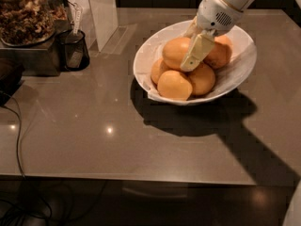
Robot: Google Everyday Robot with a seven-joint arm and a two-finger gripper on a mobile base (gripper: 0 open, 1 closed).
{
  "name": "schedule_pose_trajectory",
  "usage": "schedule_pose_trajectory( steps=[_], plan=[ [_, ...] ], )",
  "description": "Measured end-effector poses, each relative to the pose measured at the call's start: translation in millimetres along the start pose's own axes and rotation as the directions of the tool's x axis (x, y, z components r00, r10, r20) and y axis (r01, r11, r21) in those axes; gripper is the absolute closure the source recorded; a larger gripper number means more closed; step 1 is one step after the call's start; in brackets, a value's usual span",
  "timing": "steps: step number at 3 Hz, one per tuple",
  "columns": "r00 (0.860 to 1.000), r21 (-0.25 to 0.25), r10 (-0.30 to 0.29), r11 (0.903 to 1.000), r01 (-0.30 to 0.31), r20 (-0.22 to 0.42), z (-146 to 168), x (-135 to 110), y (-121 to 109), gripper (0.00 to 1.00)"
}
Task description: Pick orange from white bowl
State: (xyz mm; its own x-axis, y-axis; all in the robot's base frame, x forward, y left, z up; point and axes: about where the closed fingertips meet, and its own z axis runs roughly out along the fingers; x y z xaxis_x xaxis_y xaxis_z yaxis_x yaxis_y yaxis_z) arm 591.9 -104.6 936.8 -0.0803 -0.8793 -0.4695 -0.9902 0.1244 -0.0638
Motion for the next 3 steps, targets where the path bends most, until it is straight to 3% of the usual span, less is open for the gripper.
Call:
schedule_pose_trajectory(
  steps=[1, 2, 3],
  plan=[
    [1.0, -0.002, -0.002, 1.0, 0.002, 0.0, -0.8, -0.9, -0.6, 1.0],
    [1.0, 0.029, -0.018, 0.9994, 0.017, 0.003, -4.2, -5.1, 3.2, 1.0],
    [0.999, 0.092, -0.04, 0.995, 0.04, 0.001, -20.4, -11.4, 13.7, 1.0]
  ],
)
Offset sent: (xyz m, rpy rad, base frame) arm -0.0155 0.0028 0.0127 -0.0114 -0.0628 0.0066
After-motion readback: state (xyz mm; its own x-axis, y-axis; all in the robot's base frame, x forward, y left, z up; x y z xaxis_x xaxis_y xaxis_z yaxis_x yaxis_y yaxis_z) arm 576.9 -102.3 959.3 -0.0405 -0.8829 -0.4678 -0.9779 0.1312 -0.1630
